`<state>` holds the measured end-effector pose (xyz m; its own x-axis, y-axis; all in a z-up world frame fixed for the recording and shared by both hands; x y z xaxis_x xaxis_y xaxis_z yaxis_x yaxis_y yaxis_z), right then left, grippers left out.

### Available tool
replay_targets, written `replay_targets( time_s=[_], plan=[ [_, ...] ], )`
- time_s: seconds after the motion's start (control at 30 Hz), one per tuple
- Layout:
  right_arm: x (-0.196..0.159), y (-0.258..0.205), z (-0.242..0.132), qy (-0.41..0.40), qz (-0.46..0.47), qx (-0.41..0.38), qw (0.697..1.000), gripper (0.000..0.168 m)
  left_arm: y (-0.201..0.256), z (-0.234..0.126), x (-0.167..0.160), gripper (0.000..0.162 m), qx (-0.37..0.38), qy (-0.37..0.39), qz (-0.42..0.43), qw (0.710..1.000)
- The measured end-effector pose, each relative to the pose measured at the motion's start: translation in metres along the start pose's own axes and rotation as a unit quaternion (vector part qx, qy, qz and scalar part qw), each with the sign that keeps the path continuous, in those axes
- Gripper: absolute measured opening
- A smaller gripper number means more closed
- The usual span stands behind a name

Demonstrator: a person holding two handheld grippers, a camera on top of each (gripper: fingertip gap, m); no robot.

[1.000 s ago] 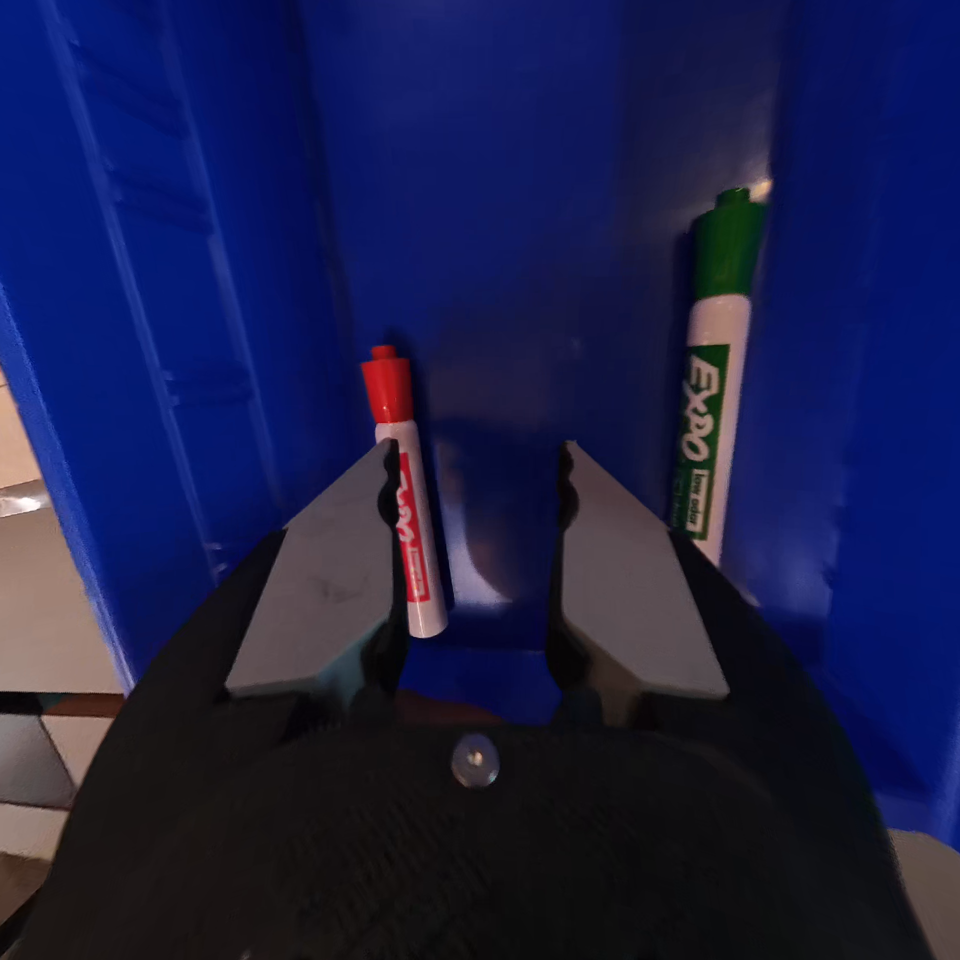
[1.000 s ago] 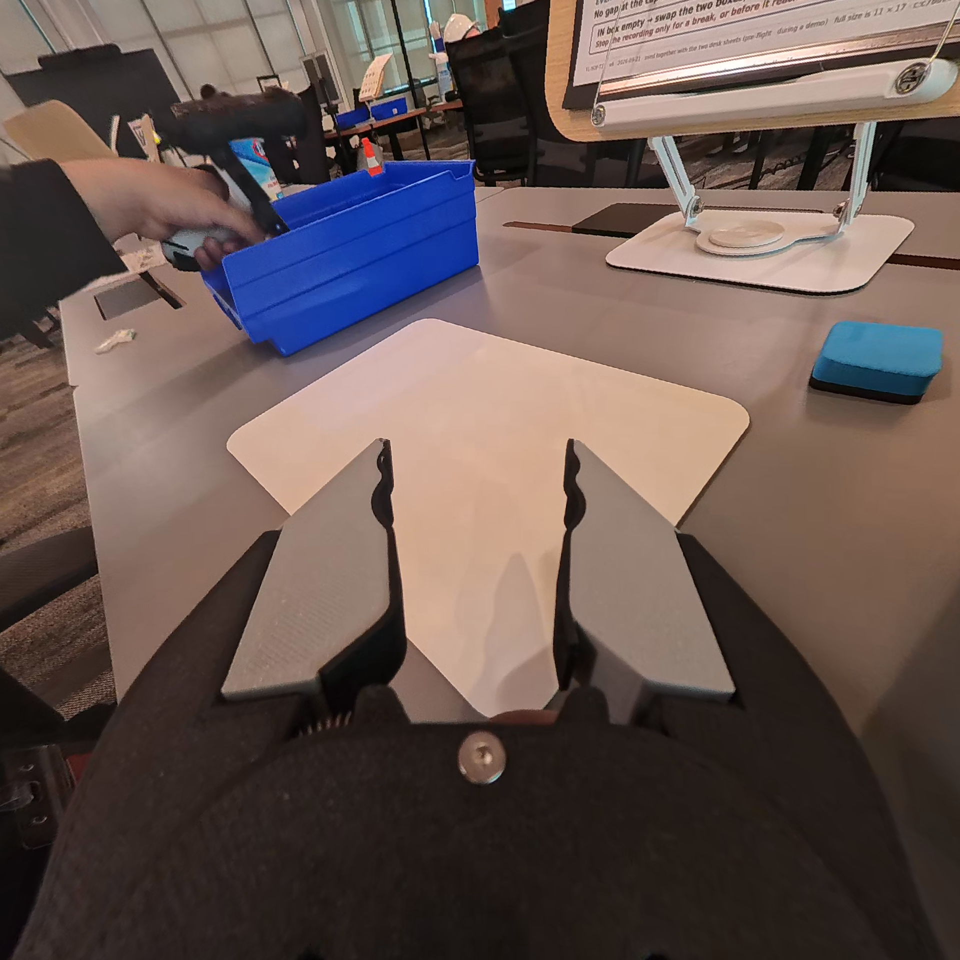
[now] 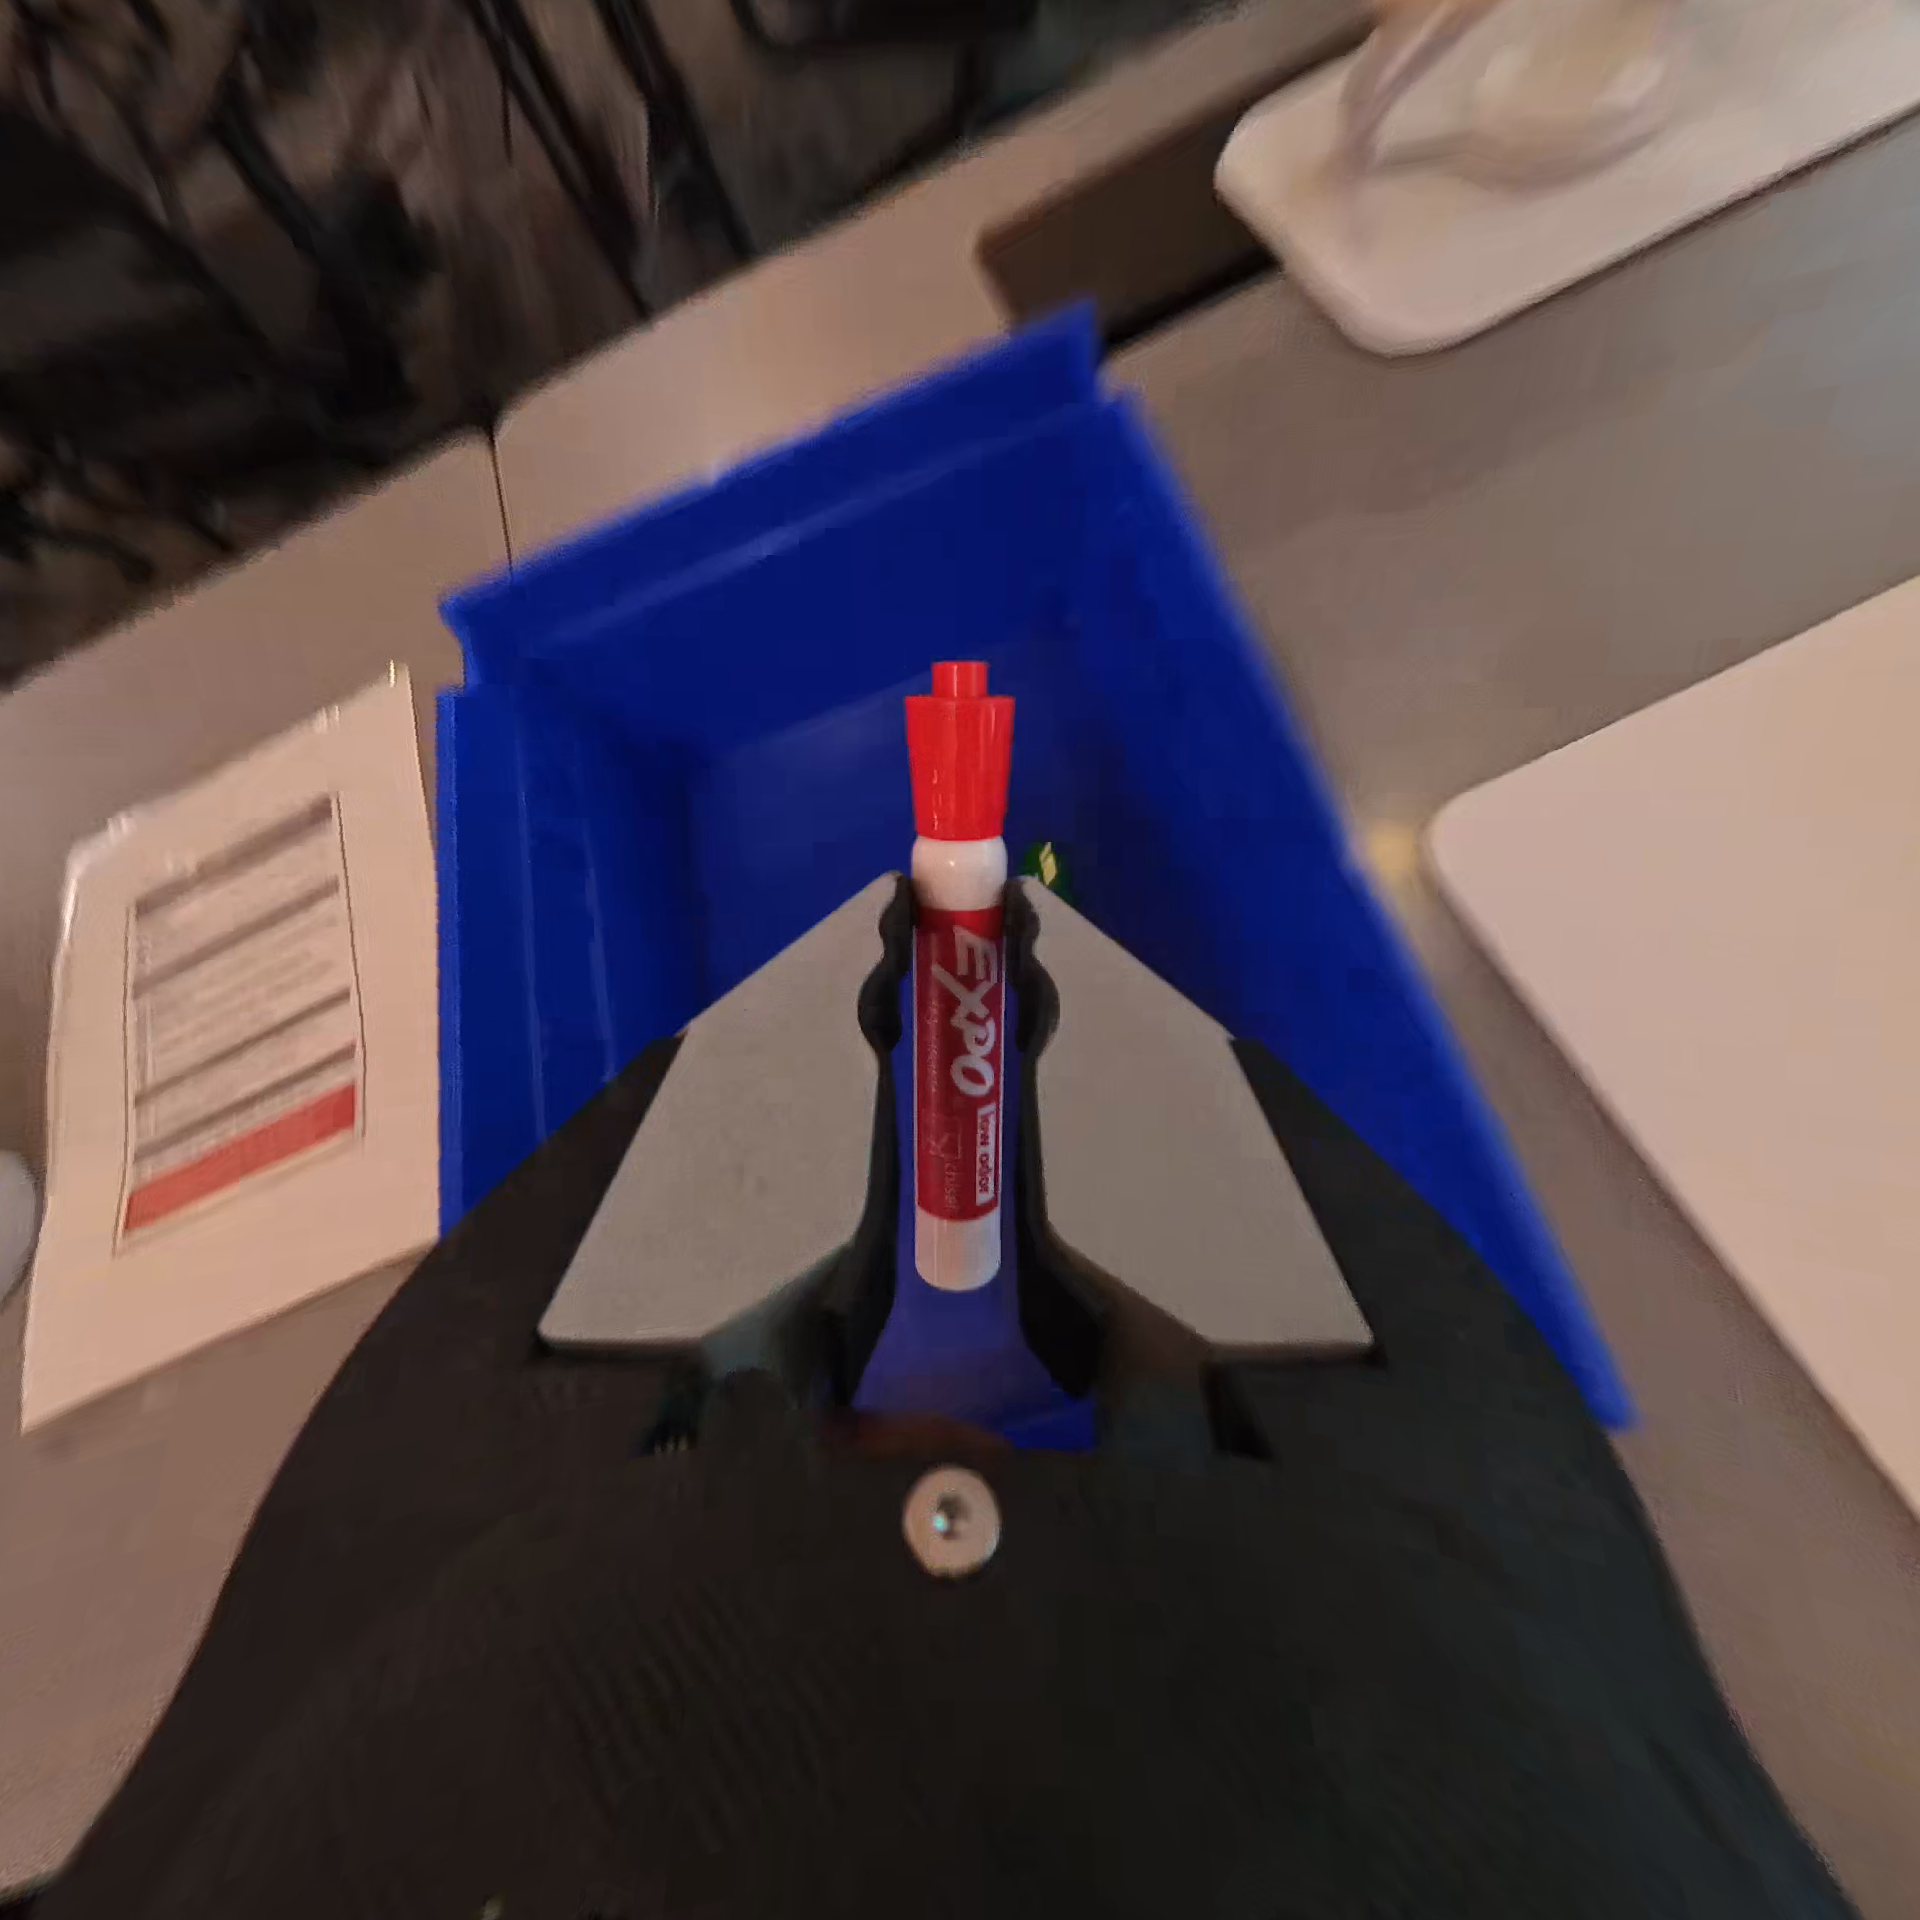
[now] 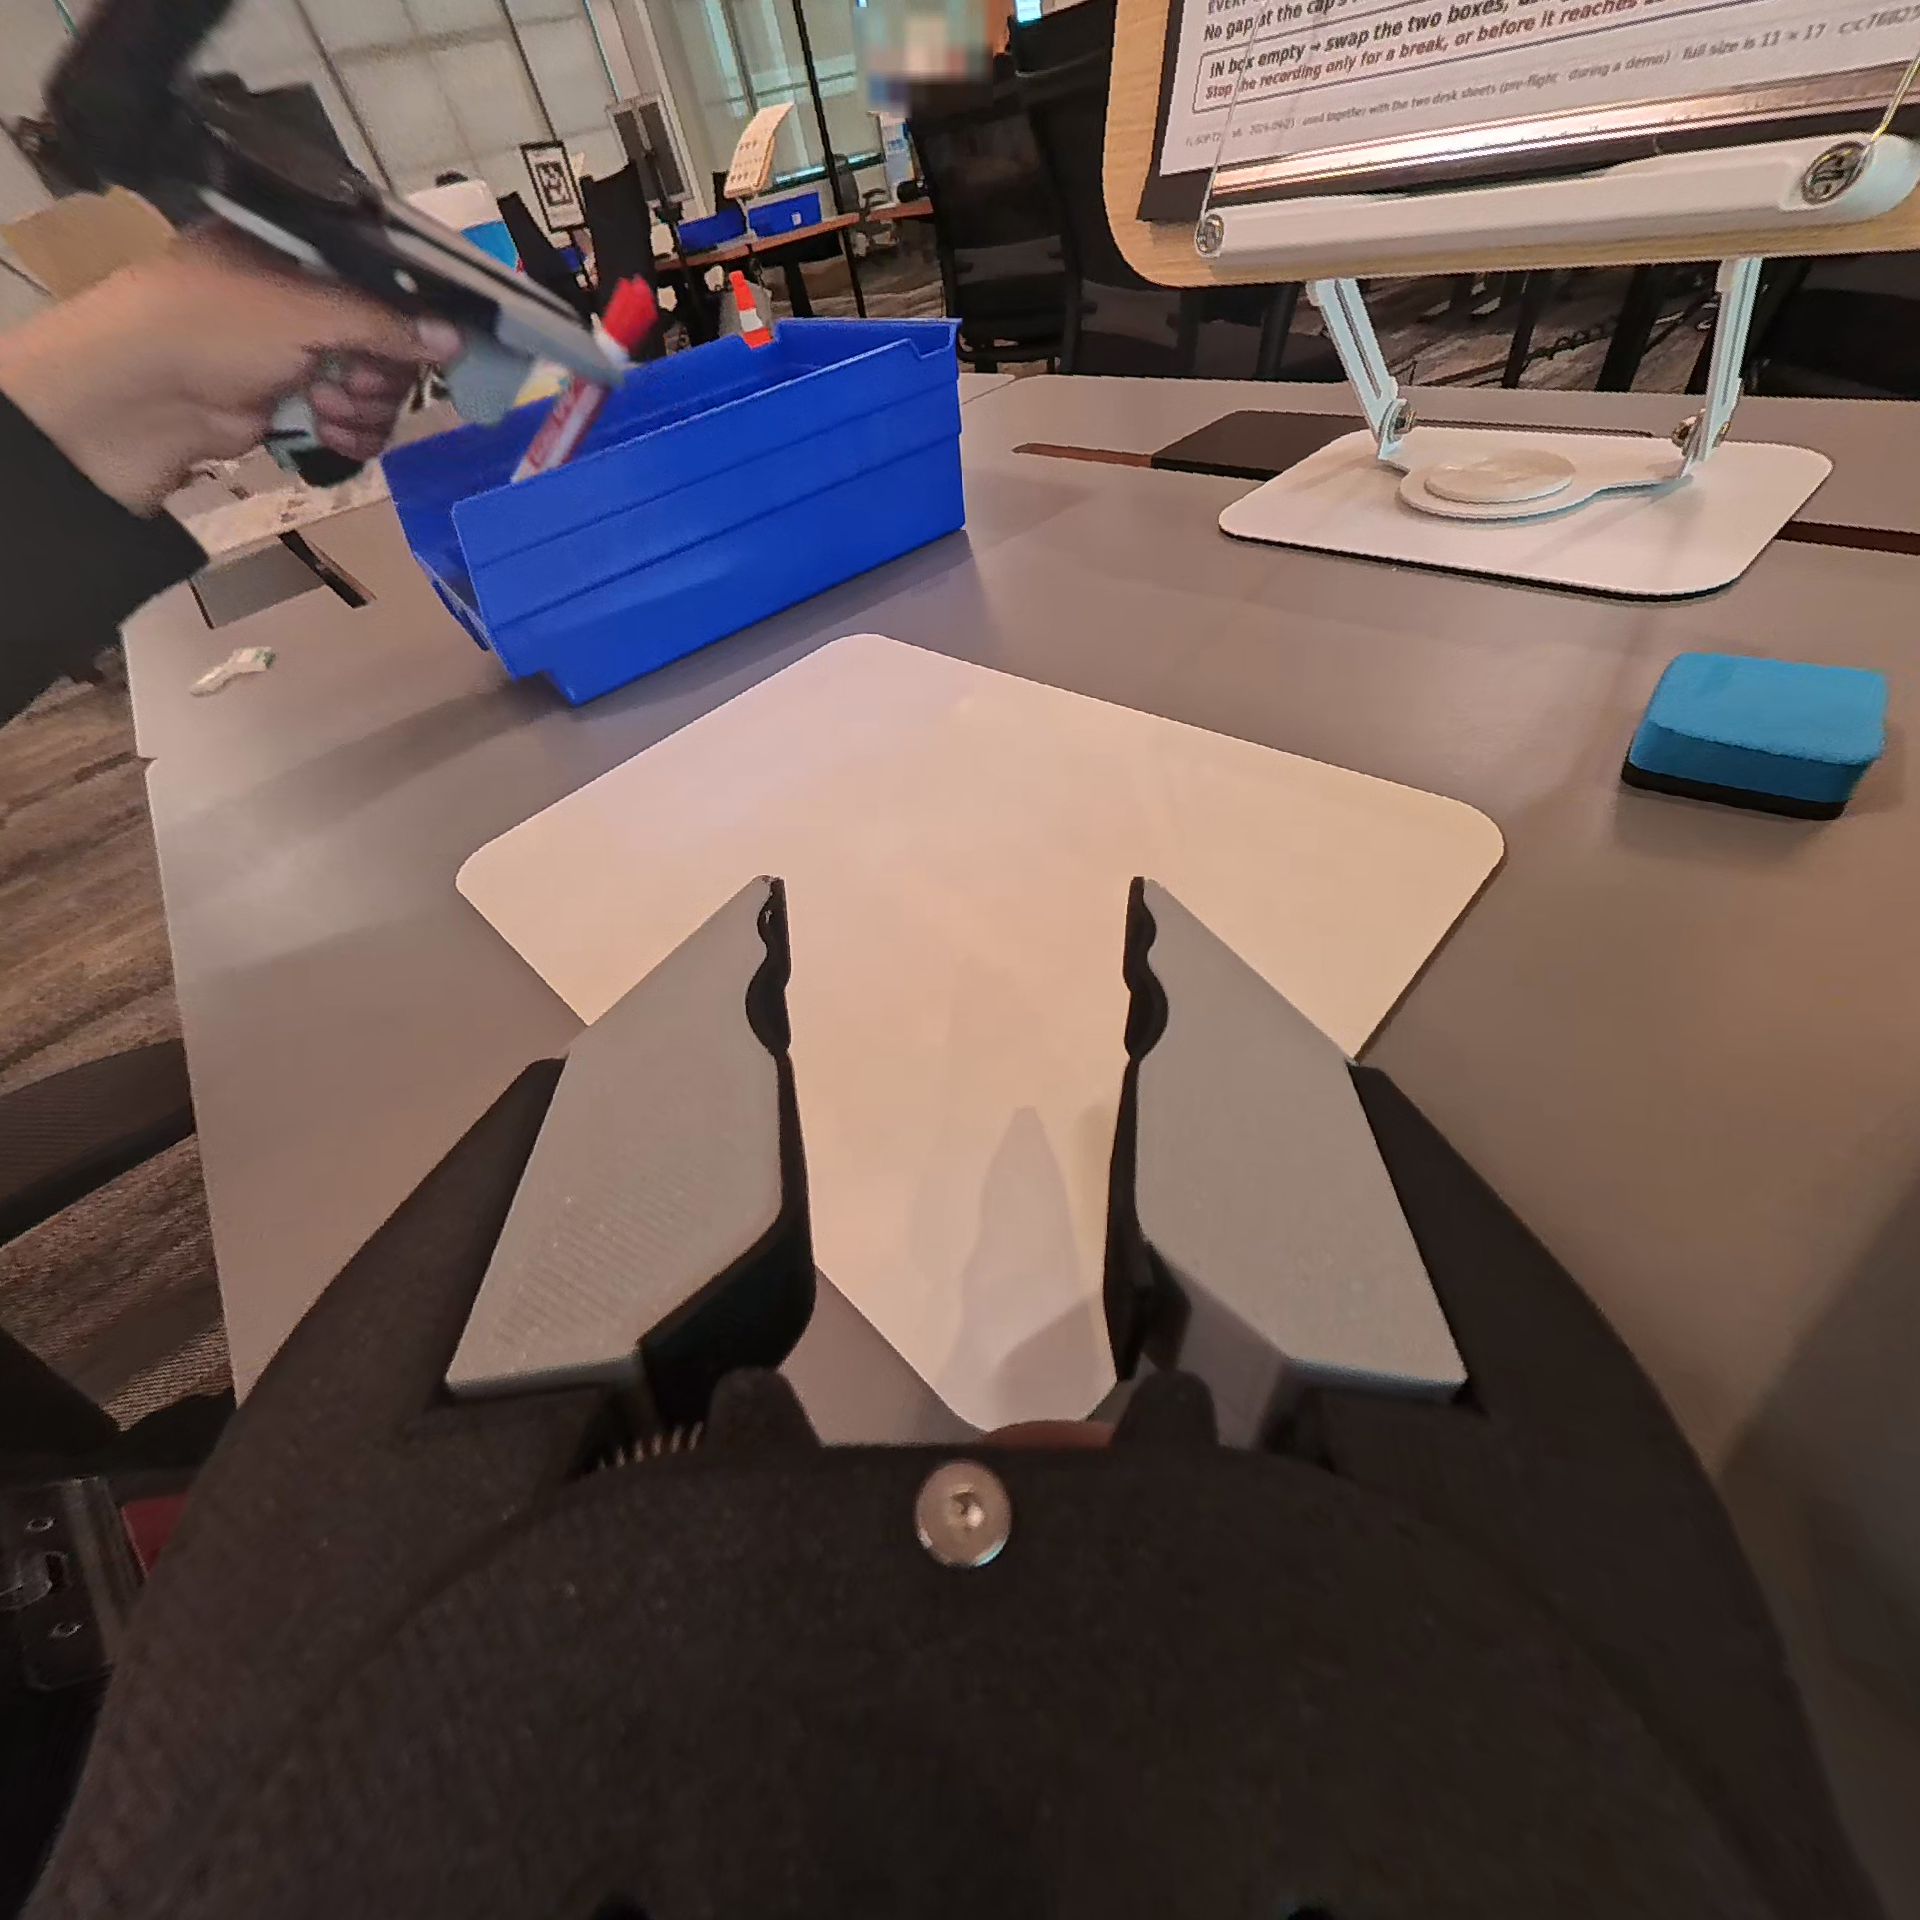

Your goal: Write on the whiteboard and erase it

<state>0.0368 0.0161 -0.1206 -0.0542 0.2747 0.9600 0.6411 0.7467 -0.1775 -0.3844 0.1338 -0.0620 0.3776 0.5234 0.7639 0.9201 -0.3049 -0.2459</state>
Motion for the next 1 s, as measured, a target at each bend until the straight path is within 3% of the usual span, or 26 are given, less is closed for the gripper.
replay_targets(
  time_s=[0.13,0.23,0.47,0.6,0.73,0.8,0.87,1.0],
  plan=[
    [0.0,-0.008,-0.001,0.002,-0.019,0.018,1.0,0.067,0.06,-0.063,0.055,0.016,-0.067,0.192,0.026,0.979],
    [0.001,-0.016,-0.002,0.009,-0.045,0.026,0.999,0.066,0.128,-0.097,0.072,0.016,-0.177,0.274,0.035,0.945],
    [0.006,-0.031,-0.002,0.032,-0.055,0.067,0.996,0.066,0.29,-0.1,0.068,0.016,-0.485,0.298,-0.038,0.821],
    [0.014,-0.047,-0.009,0.066,-0.073,0.106,0.99,0.065,0.33,-0.089,0.07,0.016,-0.567,0.317,-0.119,0.751],
    [0.01,-0.045,-0.005,0.054,-0.093,0.09,0.99,0.062,0.342,-0.096,0.073,0.015,-0.627,0.323,-0.182,0.685],
    [0.014,-0.051,-0.004,0.064,-0.101,0.096,0.988,0.059,0.342,-0.1,0.074,0.015,-0.633,0.338,-0.187,0.67],
    [0.015,-0.056,-0.002,0.072,-0.098,0.102,0.987,0.051,0.346,-0.093,0.069,0.015,-0.627,0.329,-0.185,0.681],
    [0.01,-0.066,0.006,0.051,-0.094,0.125,0.986,0.054,0.355,-0.09,0.064,0.015,-0.63,0.317,-0.181,0.685]
  ],
)
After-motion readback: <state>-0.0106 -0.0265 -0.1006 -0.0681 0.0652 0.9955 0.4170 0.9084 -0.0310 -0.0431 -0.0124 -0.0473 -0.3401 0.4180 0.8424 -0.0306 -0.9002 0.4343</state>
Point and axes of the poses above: each gripper's, where its closed fingertips meet, z out along the fingers, x out of its top, y = z × x across the jaws, the point moved 3 cm from there along -z, back along the fingers
